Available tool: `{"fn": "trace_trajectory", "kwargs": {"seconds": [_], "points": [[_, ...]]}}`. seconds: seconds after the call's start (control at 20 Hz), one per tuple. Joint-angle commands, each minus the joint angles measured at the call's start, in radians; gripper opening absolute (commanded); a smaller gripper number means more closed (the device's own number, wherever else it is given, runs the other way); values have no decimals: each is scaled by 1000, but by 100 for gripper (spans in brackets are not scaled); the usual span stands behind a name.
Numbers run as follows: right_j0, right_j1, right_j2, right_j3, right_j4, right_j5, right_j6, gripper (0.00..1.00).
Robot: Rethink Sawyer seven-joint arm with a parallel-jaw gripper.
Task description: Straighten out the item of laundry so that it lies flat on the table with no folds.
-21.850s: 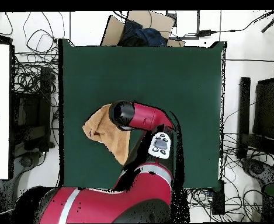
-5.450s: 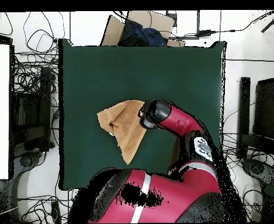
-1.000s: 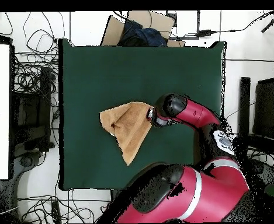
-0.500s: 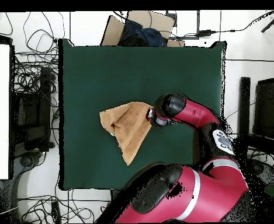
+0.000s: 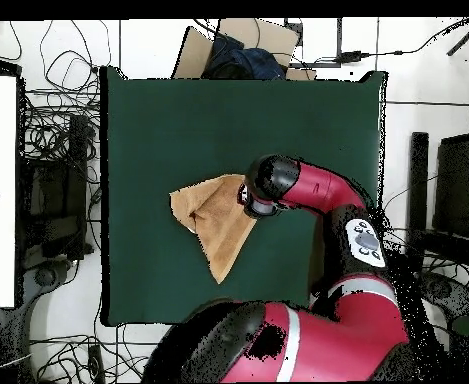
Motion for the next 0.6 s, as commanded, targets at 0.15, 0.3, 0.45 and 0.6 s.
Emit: {"fn": "trace_trajectory", "kwargs": {"seconds": [0.15, 0.3, 0.45, 0.6], "points": [[65, -121, -23, 111, 23, 138, 178, 100], [82, -138, -26, 123, 38, 148, 204, 100], [95, -143, -26, 139, 53, 136, 225, 100], [108, -132, -26, 166, 67, 80, 252, 100]]}}
